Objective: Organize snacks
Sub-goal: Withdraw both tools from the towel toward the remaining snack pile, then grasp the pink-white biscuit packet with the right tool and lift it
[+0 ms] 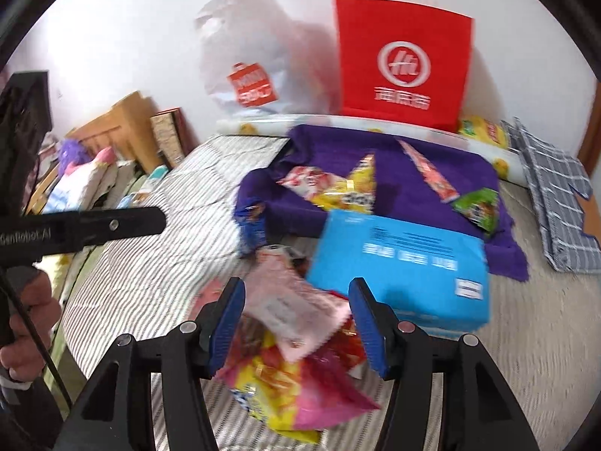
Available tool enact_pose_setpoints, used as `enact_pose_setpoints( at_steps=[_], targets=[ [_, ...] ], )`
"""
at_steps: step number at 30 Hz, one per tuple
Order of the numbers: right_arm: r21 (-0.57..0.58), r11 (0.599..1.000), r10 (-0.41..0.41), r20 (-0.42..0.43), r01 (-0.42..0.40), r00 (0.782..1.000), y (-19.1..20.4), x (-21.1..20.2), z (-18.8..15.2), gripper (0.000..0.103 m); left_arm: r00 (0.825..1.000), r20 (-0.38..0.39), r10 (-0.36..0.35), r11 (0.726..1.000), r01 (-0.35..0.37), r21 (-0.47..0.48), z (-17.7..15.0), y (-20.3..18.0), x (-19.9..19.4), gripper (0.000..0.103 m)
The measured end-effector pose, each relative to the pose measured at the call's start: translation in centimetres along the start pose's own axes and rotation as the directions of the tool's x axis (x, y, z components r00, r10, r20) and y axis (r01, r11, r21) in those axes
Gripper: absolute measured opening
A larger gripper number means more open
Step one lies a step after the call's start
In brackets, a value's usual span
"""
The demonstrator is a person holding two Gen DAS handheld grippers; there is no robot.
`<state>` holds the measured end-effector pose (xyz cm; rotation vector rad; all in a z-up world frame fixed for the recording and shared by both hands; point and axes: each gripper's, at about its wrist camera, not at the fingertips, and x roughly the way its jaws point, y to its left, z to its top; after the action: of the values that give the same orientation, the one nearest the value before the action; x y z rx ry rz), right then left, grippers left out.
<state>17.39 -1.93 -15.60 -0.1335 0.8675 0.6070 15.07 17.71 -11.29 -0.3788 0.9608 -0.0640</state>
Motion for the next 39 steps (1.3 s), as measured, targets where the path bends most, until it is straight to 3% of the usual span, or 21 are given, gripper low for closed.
enact_pose_setpoints(
  at_steps=[9,22,39],
  targets=[
    [0.019,1.0,0.026,-0.059,-0.025,0.998,0.0,2.6,0.8,0.055,1.0,-0.003,-0.004,1.0,0.004,0.002,-0.3,1.1,0.0,0.068],
    [0.073,0.996,0.061,-0.094,-0.054,0.994,-1.4,1.8,-1.2,0.058,0.997,-0.043,-0.066,0.997,0.067,0.03,-0.6,0.3,1.0,0.068],
    [-0.024,1.0,0.017,-0.093,-0.019,0.996,0.6,3.6,-1.3,0.058,0.995,-0.065,-0.071,0.996,0.074,0.055,-0.7,0.6,1.5,0.068]
  ],
)
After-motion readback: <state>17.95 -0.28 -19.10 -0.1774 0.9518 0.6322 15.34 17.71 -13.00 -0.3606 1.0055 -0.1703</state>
